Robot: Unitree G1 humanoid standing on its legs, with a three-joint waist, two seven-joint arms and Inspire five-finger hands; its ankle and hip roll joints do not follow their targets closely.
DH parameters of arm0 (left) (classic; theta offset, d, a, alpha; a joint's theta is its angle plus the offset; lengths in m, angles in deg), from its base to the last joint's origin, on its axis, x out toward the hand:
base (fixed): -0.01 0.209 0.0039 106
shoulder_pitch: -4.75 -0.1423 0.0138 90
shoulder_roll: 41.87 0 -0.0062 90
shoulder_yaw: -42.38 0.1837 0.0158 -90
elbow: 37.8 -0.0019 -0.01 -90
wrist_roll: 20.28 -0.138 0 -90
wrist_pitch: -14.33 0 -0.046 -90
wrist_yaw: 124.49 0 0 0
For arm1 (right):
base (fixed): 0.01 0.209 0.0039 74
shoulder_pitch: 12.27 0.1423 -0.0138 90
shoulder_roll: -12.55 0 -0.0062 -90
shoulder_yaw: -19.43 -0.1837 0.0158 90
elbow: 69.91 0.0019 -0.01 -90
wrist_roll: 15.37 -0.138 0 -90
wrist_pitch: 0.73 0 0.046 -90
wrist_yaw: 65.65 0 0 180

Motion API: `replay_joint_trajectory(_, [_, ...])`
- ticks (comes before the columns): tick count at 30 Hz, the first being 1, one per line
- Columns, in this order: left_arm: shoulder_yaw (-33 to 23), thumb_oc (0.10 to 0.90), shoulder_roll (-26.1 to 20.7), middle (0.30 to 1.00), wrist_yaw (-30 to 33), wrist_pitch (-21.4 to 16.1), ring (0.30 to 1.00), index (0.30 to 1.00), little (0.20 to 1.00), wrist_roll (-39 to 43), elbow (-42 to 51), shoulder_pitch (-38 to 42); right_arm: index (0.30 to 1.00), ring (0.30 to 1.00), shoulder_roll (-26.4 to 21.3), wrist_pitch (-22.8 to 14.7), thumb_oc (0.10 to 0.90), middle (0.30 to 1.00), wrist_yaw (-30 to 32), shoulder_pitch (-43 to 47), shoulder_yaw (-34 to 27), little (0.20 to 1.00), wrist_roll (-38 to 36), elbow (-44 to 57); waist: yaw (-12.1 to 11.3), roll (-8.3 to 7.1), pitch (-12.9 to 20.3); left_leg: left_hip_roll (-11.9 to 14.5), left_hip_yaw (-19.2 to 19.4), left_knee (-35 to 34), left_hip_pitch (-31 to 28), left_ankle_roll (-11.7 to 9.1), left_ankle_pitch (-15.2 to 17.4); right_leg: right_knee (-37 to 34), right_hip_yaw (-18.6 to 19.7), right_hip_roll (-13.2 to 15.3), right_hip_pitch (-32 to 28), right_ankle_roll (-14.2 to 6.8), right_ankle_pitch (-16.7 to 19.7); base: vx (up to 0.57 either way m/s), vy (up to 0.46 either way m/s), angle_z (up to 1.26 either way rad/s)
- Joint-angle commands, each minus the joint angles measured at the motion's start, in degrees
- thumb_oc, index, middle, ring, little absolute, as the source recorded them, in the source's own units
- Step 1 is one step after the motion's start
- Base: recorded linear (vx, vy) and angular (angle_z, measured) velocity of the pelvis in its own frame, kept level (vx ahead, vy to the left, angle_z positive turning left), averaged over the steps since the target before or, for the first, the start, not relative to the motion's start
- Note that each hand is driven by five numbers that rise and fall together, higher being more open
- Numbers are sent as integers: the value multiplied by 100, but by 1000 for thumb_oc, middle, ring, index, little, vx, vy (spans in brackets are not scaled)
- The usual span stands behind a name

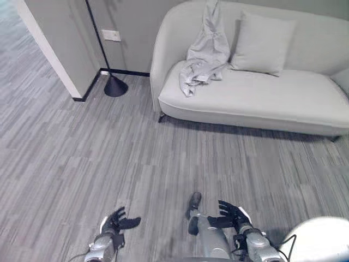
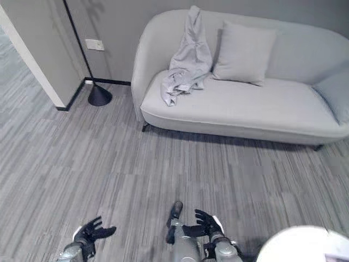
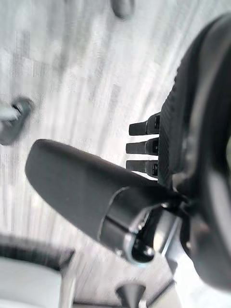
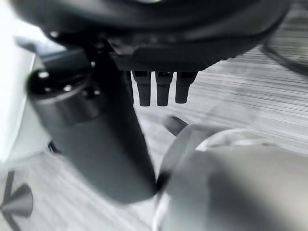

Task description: Hang the clothes on the sofa on the clothes rack.

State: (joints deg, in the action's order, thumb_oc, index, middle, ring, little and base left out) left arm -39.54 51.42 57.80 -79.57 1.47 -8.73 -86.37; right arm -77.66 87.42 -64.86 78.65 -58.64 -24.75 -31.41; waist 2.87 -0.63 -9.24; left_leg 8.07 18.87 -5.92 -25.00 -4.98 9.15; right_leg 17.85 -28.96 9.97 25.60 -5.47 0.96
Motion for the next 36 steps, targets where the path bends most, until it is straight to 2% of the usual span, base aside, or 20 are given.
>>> replay_joint_trajectory(1, [-2,800,64,900,-113,-264,900,900,900,-273,119,226,900,900,-282,7,800,900,74,-541,98,900,70,-139,266,-78,-127,-409,-353,1241,573,-100,-455,-2285,515,-365,-1603,-355,818,640,-341,52])
replay_joint_trajectory(4, [152,800,87,900,-115,-229,900,900,900,-7,309,244,900,900,-422,3,800,900,164,-395,57,900,-102,-263,107,-94,-288,-1,-777,4354,1865,-407,-1632,-2285,572,-596,-2272,165,400,454,-369,19])
replay_joint_trajectory(6, [180,800,40,900,-96,-218,900,900,900,57,380,275,900,900,-531,40,800,900,190,-285,77,900,-102,-225,-122,-313,-423,-75,-785,5154,2673,-218,-1578,-2285,706,-556,-2623,386,176,349,-266,-54])
replay_joint_trajectory(7, [119,800,38,900,-77,-226,900,900,900,165,388,262,900,900,-560,52,800,900,189,-251,84,900,-135,-207,-242,-383,-452,-19,-698,5070,3016,-144,-1369,-2285,779,-584,-2793,415,51,587,-157,-80])
replay_joint_trajectory(9, [-38,800,47,900,-38,-246,900,900,900,312,559,79,900,900,-573,15,800,900,163,-253,82,900,-155,39,-525,-448,-387,31,-483,3152,3320,34,-1177,-2285,945,-619,-3144,332,-178,633,-28,-71])
replay_joint_trajectory(10, [-107,800,49,900,-22,-270,900,900,900,300,657,-18,900,900,-595,-20,800,900,146,-219,78,900,-145,130,-627,-415,-340,22,-456,2056,3321,38,-1237,-2285,954,-658,-3286,237,-319,344,51,-63])
replay_joint_trajectory(11, [-106,800,50,900,-21,-269,900,900,900,299,660,-23,900,900,-595,-20,800,900,145,-222,78,900,-145,132,-638,-427,-357,1,-435,1993,3264,40,-1263,-2285,965,-641,-3308,232,-322,544,95,-78])
replay_joint_trajectory(12, [-143,800,43,900,-18,-254,900,900,900,281,736,-172,900,900,-629,-83,800,900,166,-230,94,900,-99,246,-739,-291,-274,104,-384,307,3244,-86,-1791,-2285,956,-759,-3586,177,-484,514,64,-120])
replay_joint_trajectory(14, [-181,800,50,900,2,-250,900,900,900,299,723,-199,900,900,-628,-108,800,900,196,-214,76,900,-113,261,-735,-302,-267,197,-260,92,3382,-191,-1740,-2285,924,-751,-3753,165,-588,486,34,-86])
replay_joint_trajectory(16, [-330,800,55,900,-5,-200,900,900,900,304,543,-259,900,900,-604,-117,800,900,242,-137,44,900,-85,394,-716,-273,-267,545,402,92,3771,-317,-1866,-2285,929,-869,-4124,205,-738,471,25,-10])
replay_joint_trajectory(19, [-609,800,93,900,-10,-165,900,900,900,384,361,-534,900,900,-453,-121,800,900,177,-233,149,900,-11,713,-911,-135,-4,505,338,92,3535,-372,-2341,-2285,1394,-982,-4527,251,-1011,736,168,-57])
replay_joint_trajectory(20, [-713,800,84,900,-7,-161,900,900,900,424,239,-594,900,900,-370,-106,800,900,138,-270,193,900,12,705,-965,-201,112,446,407,92,3456,-298,-2361,-2285,1456,-908,-4629,203,-1016,961,274,-142])
replay_joint_trajectory(21, [-735,800,48,900,-3,-143,900,900,900,429,122,-594,900,900,-265,-98,800,900,94,-346,271,900,96,680,-972,-401,216,205,502,92,3244,-195,-2236,-2242,1336,-577,-4860,32,-698,880,313,-122])
replay_joint_trajectory(22, [-728,800,-38,900,-7,-134,900,900,900,444,172,-536,900,900,-228,-96,800,900,49,-360,364,900,212,686,-1053,-530,227,-43,580,92,3041,67,-1963,-1239,1254,-179,-4625,-223,-323,771,357,-55])
replay_joint_trajectory(25, [-648,800,-140,900,33,-159,900,900,900,470,293,-420,900,900,-241,-90,800,900,50,-328,326,900,212,748,-890,-584,44,-397,600,92,2617,443,-1444,807,1250,528,-3692,-504,914,338,308,35])
replay_joint_trajectory(27, [-600,800,-215,900,93,-173,900,900,900,492,404,-324,900,900,-245,-71,800,900,95,-316,257,900,230,772,-738,-500,-71,-433,579,92,2361,583,-1111,1754,1184,885,-2996,-501,1044,239,231,48])
replay_joint_trajectory(30, [-583,800,-261,900,111,-217,900,900,900,517,556,-216,900,900,-239,-66,800,900,107,-384,184,900,172,803,-629,-426,-151,-420,524,92,2164,523,-941,1290,718,1183,-2812,-375,655,298,1,76])
replay_joint_trajectory(31, [-540,800,-298,900,153,-270,900,900,900,529,810,-126,900,900,-291,-42,800,900,138,-450,98,900,163,864,-496,-367,-228,-418,355,92,2004,400,-762,-359,455,913,-2444,-311,373,365,-155,115])
replay_joint_trajectory(33, [-524,800,-300,900,179,-266,900,900,900,476,821,-59,900,900,-320,-29,800,900,189,-455,77,900,118,831,-397,-419,-277,-420,242,92,2003,342,-763,-1673,819,364,-2382,-279,430,298,-197,81])
replay_joint_trajectory(36, [-484,800,-215,900,99,-317,900,900,900,405,801,-90,900,900,-319,0,800,900,154,-649,85,900,197,692,-460,-522,-139,-518,23,92,1940,313,-744,-2285,979,101,-2782,-314,484,248,-190,89])
